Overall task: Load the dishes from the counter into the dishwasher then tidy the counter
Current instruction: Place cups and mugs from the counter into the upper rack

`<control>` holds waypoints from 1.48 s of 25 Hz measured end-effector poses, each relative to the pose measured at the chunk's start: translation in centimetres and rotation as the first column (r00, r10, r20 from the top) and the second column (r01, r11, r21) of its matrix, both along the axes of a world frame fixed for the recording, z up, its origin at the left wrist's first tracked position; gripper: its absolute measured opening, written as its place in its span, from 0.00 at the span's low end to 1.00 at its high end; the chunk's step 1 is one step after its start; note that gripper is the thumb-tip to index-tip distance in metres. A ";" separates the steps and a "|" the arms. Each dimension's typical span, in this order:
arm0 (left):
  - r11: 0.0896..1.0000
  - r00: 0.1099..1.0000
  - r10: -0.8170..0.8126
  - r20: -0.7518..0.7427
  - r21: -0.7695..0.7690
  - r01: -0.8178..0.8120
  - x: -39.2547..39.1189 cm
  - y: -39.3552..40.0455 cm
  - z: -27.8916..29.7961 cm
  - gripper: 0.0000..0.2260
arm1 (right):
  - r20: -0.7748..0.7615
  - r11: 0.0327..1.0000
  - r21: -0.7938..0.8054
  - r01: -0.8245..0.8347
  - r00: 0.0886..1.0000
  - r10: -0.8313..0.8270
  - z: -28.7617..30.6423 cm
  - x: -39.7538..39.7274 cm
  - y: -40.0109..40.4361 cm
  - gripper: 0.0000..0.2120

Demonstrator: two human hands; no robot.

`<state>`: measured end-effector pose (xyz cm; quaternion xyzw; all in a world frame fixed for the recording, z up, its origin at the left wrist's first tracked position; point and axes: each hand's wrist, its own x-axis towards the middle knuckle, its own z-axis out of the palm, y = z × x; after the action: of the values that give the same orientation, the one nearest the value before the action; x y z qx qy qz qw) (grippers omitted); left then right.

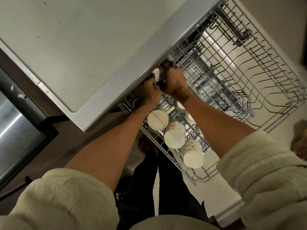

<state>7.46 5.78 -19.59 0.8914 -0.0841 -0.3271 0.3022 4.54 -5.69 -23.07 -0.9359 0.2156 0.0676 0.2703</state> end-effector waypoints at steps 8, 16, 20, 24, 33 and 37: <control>0.973 0.976 -0.169 -0.138 0.134 0.187 1.1 0.3 -0.6 0.26 | 0.032 0.987 0.062 0.148 0.988 -0.150 -0.3 1.3 0.8 0.05; 0.951 0.950 -0.306 0.068 0.067 0.302 0.0 2.2 -0.5 0.38 | -0.047 0.996 -0.086 -0.012 0.999 0.008 1.3 -1.0 0.9 0.27; 0.878 0.876 -0.464 0.133 0.199 0.435 0.0 2.5 -1.3 0.38 | -0.091 0.958 -0.223 -0.178 0.983 0.162 0.9 -2.7 2.3 0.24; 0.876 0.883 -0.461 0.087 0.201 0.438 0.2 2.4 -0.8 0.38 | -0.106 0.966 -0.197 -0.170 0.983 0.151 1.1 -2.8 2.2 0.23; 0.861 0.874 -0.483 0.063 0.219 0.460 -3.5 5.7 4.6 0.37 | -0.265 0.989 -0.093 -0.112 0.961 0.084 6.3 -9.5 5.2 0.38; 0.803 0.820 -0.567 0.079 0.277 0.528 -5.7 8.4 7.3 0.38 | -0.263 0.986 -0.054 -0.160 0.955 0.140 9.6 -11.8 8.8 0.41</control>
<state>1.76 14.21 -12.27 0.8818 -0.3212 -0.3368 0.0758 -7.29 3.11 -13.44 -0.9422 0.1795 0.2010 0.1988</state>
